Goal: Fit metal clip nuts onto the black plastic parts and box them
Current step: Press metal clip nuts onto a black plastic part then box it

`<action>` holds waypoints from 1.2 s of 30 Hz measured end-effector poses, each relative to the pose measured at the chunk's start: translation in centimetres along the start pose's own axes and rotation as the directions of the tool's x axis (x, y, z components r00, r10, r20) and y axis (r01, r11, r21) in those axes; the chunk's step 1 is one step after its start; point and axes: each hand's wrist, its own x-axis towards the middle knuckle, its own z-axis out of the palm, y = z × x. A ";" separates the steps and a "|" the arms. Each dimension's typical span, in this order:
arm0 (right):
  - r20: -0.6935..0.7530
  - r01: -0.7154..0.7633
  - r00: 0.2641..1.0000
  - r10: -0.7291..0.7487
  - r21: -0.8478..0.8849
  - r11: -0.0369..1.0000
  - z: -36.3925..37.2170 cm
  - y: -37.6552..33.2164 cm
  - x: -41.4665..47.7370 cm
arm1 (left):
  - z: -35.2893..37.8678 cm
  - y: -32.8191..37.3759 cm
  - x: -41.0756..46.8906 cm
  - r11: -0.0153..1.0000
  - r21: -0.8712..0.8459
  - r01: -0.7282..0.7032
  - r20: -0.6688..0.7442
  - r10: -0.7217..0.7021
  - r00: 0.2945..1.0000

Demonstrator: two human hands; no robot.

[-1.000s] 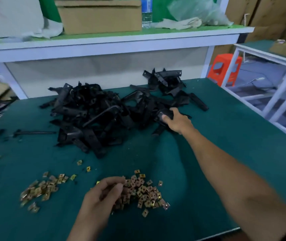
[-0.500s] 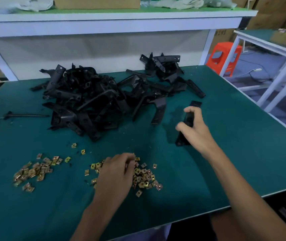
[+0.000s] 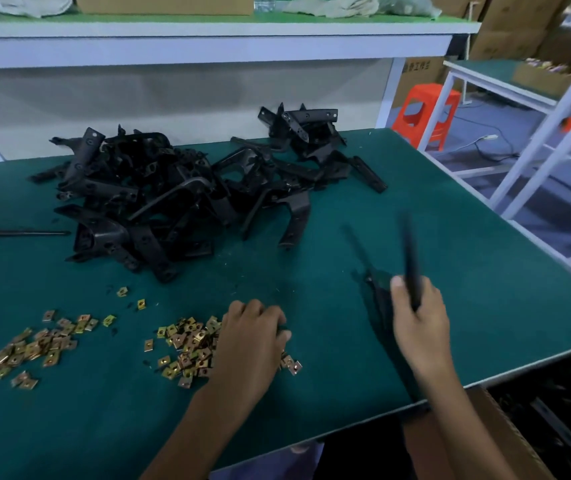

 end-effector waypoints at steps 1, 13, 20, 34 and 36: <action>0.031 -0.116 0.993 0.112 0.155 0.981 -0.3 -0.6 -0.3 | -0.1 -0.1 0.0 1.000 0.004 0.009 0.003 -0.010 1.000; 0.688 -0.701 0.713 0.134 0.705 0.110 4.4 -4.0 -6.2 | -2.9 0.4 -1.1 0.675 -0.714 0.185 0.064 -0.200 0.978; 0.757 -0.755 0.654 0.012 0.652 0.071 4.7 -4.0 -8.0 | -3.9 1.6 -2.6 0.159 -0.952 0.263 0.237 -0.168 0.957; 0.793 -0.777 0.606 -0.064 0.607 0.165 4.9 -3.8 -8.1 | -4.6 2.5 -2.7 0.235 -0.934 0.270 0.225 -0.203 0.953; 0.791 -0.776 0.608 -0.063 0.610 0.163 4.8 -3.8 -8.2 | -4.6 2.5 -2.7 0.212 -0.936 0.282 0.239 -0.205 0.949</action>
